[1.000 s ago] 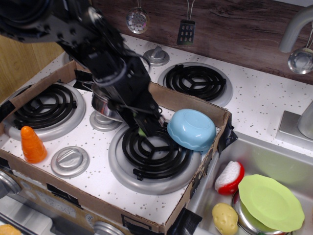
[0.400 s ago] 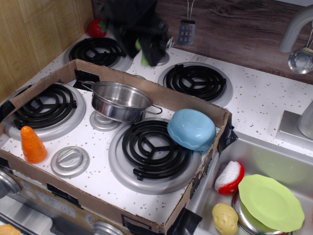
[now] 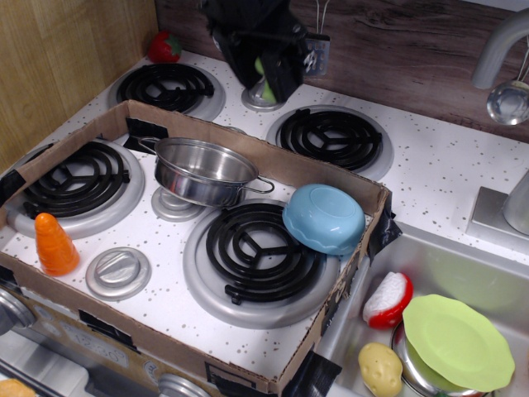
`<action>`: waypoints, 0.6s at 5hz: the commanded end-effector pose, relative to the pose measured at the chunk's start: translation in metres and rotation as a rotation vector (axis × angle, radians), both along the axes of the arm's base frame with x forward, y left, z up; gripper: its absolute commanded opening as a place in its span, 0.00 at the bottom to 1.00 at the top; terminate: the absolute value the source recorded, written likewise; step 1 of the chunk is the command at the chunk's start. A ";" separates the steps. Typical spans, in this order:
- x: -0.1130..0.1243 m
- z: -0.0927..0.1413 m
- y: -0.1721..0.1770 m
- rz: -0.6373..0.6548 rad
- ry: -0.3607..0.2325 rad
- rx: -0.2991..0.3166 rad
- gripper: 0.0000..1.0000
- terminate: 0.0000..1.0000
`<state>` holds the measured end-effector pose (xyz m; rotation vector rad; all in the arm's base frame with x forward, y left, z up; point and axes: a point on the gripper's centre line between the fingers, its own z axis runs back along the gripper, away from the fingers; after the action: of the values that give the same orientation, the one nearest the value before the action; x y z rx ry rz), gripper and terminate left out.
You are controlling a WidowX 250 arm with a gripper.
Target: Put broccoli in pot
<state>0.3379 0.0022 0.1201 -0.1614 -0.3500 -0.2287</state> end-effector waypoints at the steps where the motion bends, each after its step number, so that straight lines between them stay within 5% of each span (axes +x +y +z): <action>1: 0.000 0.002 0.027 0.004 -0.018 -0.011 0.00 0.00; 3: -0.008 0.002 0.049 0.009 -0.021 -0.018 0.00 0.00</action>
<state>0.3289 0.0510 0.1080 -0.1908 -0.3304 -0.2155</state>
